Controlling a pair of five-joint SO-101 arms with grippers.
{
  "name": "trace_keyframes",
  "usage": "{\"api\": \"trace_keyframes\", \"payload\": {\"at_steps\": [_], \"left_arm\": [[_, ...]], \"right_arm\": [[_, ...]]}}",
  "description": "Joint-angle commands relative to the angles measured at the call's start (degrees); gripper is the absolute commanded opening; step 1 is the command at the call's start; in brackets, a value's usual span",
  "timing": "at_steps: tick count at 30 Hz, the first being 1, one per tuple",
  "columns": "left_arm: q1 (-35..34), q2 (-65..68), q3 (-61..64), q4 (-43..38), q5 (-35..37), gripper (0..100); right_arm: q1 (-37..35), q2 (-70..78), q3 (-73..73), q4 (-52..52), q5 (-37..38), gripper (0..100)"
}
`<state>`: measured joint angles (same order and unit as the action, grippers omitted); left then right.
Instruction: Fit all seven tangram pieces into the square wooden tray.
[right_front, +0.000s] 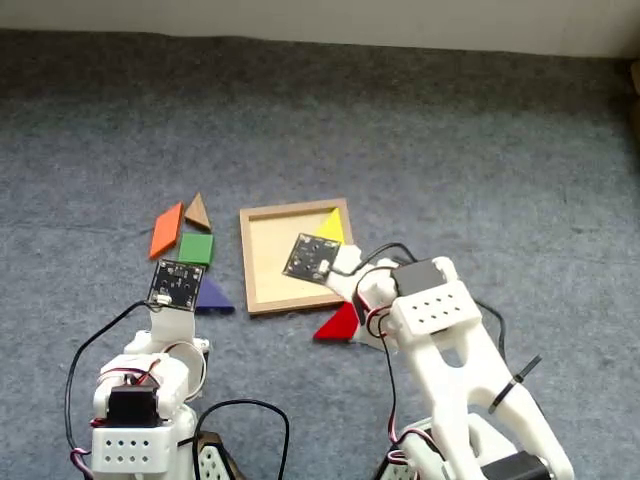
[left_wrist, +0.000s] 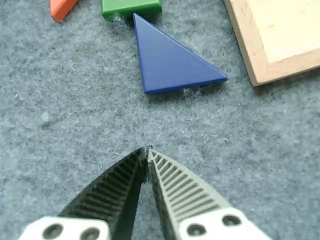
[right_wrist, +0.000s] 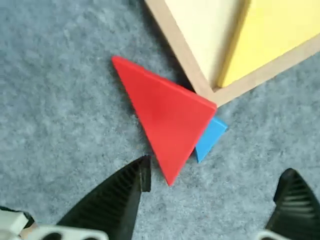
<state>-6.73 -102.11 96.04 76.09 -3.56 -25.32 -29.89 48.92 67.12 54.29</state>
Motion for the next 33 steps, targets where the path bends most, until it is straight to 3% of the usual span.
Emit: {"api": "trace_keyframes", "payload": {"at_steps": [1,14,33], "left_arm": [[-0.7,-2.2,1.1,0.4,0.5,1],[-0.7,-2.2,1.1,0.4,0.5,1],[-0.7,-2.2,1.1,0.4,0.5,1]], "right_arm": [[-0.3,0.3,0.4,0.0,5.0,37.5],[-4.0,16.0,-1.1,-5.8,7.8,37.5],[-5.7,17.5,-3.7,-14.8,3.3,37.5]]}}
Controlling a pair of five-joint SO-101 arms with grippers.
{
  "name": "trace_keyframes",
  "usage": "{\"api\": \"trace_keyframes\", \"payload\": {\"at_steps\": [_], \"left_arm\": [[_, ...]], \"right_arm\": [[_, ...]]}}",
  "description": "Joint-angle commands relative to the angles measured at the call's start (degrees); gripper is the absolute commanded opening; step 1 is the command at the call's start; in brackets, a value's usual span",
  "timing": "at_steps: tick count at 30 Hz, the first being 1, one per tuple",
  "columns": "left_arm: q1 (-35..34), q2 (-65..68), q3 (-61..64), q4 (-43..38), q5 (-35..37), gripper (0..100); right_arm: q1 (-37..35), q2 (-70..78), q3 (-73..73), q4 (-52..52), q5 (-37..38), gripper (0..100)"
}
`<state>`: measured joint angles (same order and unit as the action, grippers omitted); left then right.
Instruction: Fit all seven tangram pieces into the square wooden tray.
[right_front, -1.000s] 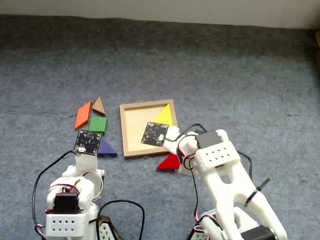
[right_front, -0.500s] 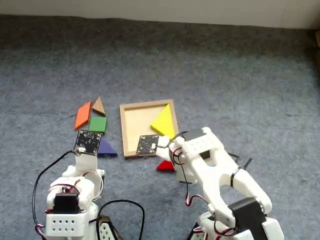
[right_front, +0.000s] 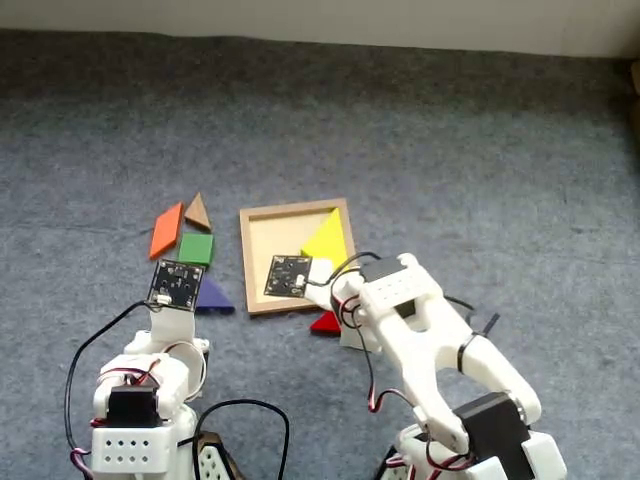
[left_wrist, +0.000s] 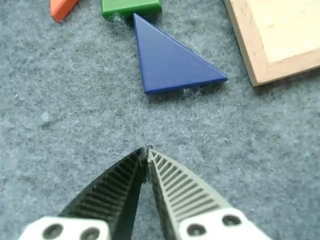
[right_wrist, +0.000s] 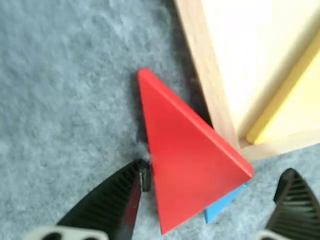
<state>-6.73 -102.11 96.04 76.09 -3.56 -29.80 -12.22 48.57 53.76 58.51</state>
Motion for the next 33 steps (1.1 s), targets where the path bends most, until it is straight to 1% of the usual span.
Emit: {"api": "trace_keyframes", "payload": {"at_steps": [1,17,22,24,33], "left_arm": [[-0.7,-2.2,1.1,0.4,0.5,1],[-0.7,-2.2,1.1,0.4,0.5,1],[-0.7,-2.2,1.1,0.4,0.5,1],[-0.7,-2.2,1.1,0.4,0.5,1],[-0.7,-2.2,1.1,0.4,0.5,1]], "right_arm": [[-1.2,-0.1,-3.4,-1.5,-0.9,37.5],[-1.1,-0.7,-3.4,-1.5,-0.7,36.8],[-1.1,-0.7,-3.5,-1.5,-0.6,24.9],[-1.1,-0.7,-3.6,-1.5,-0.6,22.1],[-0.8,-0.8,-3.7,-1.2,-0.8,21.9]]}}
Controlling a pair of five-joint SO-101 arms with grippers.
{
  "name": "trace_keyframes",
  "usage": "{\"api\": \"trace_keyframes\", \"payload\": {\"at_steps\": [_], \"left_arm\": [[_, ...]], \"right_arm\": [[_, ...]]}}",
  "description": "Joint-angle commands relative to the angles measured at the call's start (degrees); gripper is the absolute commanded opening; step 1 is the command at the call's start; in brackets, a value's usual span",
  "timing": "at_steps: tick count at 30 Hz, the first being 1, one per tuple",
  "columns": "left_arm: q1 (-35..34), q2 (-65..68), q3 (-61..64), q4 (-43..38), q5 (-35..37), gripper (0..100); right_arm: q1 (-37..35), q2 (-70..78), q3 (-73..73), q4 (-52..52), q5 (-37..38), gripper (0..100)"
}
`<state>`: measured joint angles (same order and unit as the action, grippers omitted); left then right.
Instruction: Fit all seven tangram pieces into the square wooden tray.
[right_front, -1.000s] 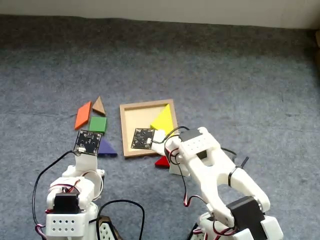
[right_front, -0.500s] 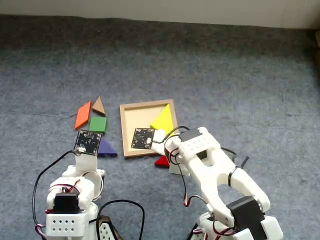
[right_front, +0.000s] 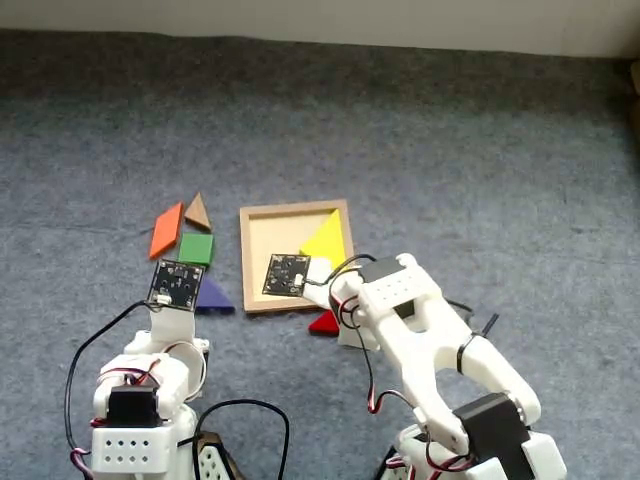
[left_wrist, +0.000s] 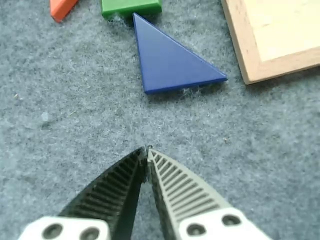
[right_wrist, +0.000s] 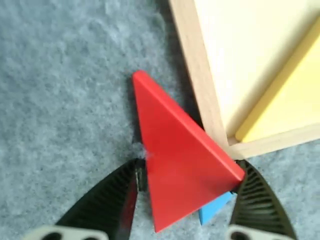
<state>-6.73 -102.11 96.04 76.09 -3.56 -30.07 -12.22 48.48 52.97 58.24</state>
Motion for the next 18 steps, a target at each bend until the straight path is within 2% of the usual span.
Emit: {"api": "trace_keyframes", "payload": {"at_steps": [1,10,13,18], "left_arm": [[-0.7,-2.2,1.1,0.4,0.5,1],[-0.7,-2.2,1.1,0.4,0.5,1],[-0.7,-2.2,1.1,0.4,0.5,1],[-0.7,-2.2,1.1,0.4,0.5,1]], "right_arm": [[-0.6,-1.3,-3.7,-0.4,-0.5,21.9],[-1.0,-14.1,-3.6,-0.7,-2.5,21.7],[-2.6,-14.7,-3.7,-0.8,-5.2,21.7],[-5.8,-14.6,-3.6,-5.6,-5.6,21.7]]}}
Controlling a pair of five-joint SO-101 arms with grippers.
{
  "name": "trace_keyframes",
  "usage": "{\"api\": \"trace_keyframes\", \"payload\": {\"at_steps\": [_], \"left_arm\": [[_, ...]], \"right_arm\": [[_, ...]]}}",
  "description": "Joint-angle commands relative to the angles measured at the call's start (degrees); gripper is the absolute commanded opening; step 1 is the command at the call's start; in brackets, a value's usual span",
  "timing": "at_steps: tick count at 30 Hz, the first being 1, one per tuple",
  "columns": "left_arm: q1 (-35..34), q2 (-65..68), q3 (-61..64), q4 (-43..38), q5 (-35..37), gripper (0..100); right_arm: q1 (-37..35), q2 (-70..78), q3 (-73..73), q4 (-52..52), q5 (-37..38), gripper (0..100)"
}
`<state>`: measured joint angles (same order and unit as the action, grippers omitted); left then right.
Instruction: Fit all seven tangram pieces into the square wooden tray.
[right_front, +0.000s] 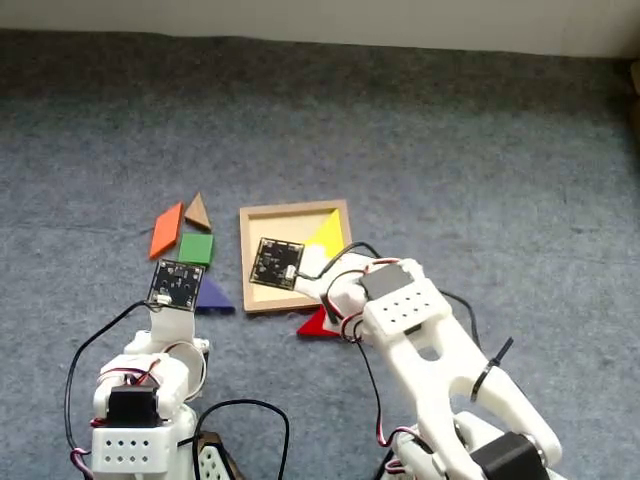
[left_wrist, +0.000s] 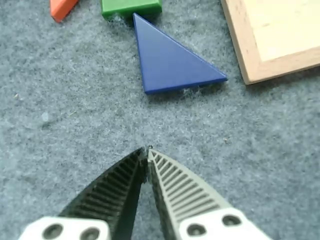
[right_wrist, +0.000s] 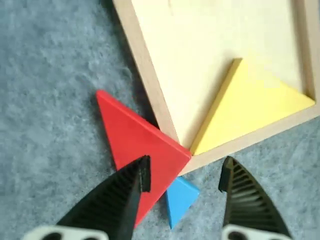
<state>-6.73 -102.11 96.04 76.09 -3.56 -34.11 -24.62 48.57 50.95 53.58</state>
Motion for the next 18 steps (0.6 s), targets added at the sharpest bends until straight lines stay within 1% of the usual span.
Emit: {"api": "trace_keyframes", "payload": {"at_steps": [1,3,6,9,11,15,18], "left_arm": [[-0.7,-2.2,1.1,0.4,0.5,1],[-0.7,-2.2,1.1,0.4,0.5,1],[-0.7,-2.2,1.1,0.4,0.5,1],[-0.7,-2.2,1.1,0.4,0.5,1],[-0.7,-2.2,1.1,0.4,0.5,1],[-0.7,-2.2,1.1,0.4,0.5,1],[-0.7,-2.2,1.1,0.4,0.5,1]], "right_arm": [[-2.0,-2.2,-3.6,-4.1,-1.1,21.7],[-2.2,-2.2,-3.7,-4.3,-2.7,21.7],[-2.2,-2.9,-3.6,-3.5,-7.8,22.1],[-2.2,-2.7,-3.7,1.4,-8.9,22.6],[-2.2,-2.3,-3.7,4.3,-9.0,28.0],[-2.2,-2.2,-3.2,5.2,-9.1,44.3],[-2.2,-2.2,-0.9,5.0,-8.8,45.4]]}}
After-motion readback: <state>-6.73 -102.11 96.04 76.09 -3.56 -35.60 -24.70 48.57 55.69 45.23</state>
